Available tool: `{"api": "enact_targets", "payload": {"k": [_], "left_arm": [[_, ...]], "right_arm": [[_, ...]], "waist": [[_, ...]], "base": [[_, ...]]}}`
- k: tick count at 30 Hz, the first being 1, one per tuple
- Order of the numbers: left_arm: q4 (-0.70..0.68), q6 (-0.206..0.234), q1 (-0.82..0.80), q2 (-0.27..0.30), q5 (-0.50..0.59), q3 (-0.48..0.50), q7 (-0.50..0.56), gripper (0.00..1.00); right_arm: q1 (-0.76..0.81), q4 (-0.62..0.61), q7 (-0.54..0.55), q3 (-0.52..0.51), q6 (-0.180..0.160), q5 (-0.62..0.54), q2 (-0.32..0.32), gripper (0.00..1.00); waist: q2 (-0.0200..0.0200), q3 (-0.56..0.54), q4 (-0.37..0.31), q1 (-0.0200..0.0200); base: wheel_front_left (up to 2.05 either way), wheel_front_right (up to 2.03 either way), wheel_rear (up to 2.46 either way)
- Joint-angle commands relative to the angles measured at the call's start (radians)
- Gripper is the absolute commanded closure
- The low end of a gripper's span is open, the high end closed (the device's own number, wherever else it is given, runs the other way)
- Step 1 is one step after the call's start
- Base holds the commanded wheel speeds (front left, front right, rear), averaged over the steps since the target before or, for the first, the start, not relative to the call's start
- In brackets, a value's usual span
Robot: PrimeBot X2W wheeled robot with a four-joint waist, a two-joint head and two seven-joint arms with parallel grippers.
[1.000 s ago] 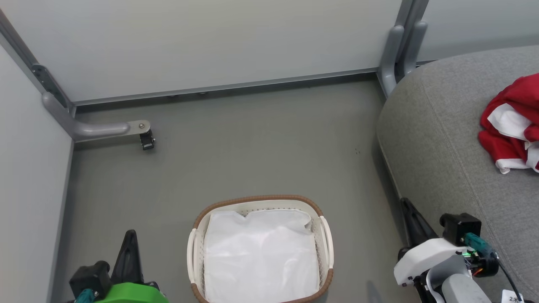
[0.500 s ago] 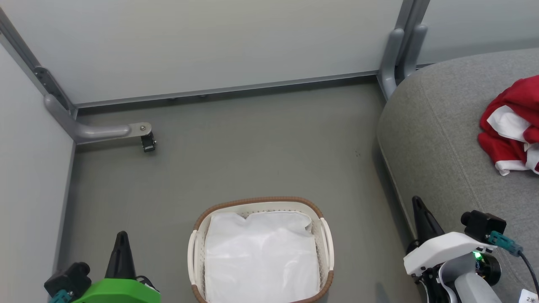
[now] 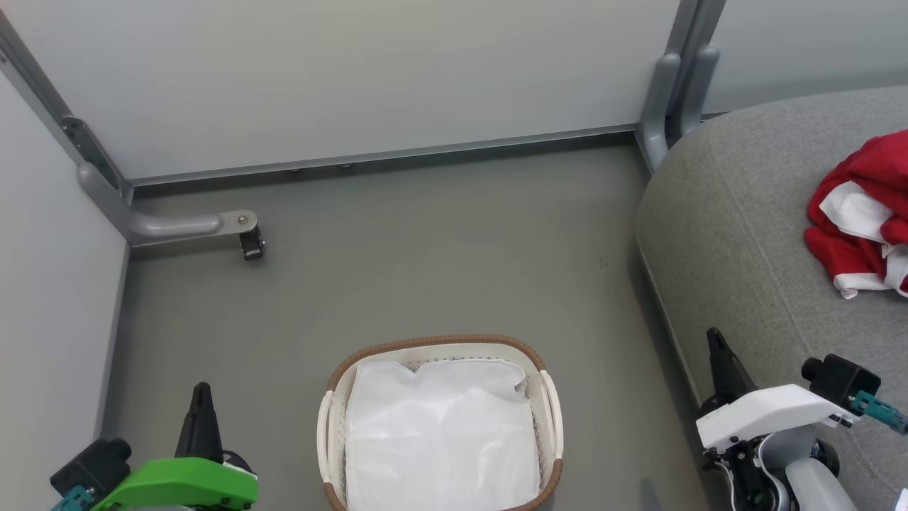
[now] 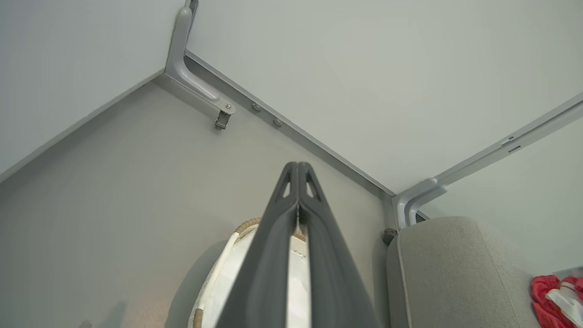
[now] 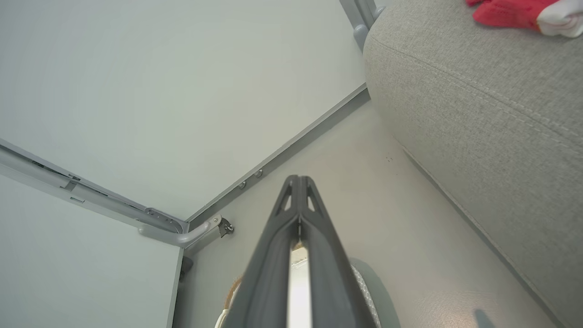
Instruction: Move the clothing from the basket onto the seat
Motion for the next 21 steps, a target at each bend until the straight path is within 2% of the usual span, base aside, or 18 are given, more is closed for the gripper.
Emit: {"api": "enact_targets", "payload": {"k": [1, 21], "left_arm": [[-0.018, -0.005, -0.03, 0.005, -0.036, 0.009, 0.008, 1.0], [-0.026, -0.018, -0.055, 0.006, -0.282, 0.029, 0.074, 1.0]], "right_arm": [[0.001, -0.021, 0.01, -0.009, 0.0, 0.037, -0.005, 1.0], [0.012, -0.058, 0.076, -0.041, 0.0, 0.28, -0.006, 1.0]], "waist": [[0.0, -0.001, 0.0, 0.0001], [0.0, -0.014, 0.003, 0.0001]], "base": [[0.0, 0.0, 0.0], [0.0, 0.0, 0.0]]}}
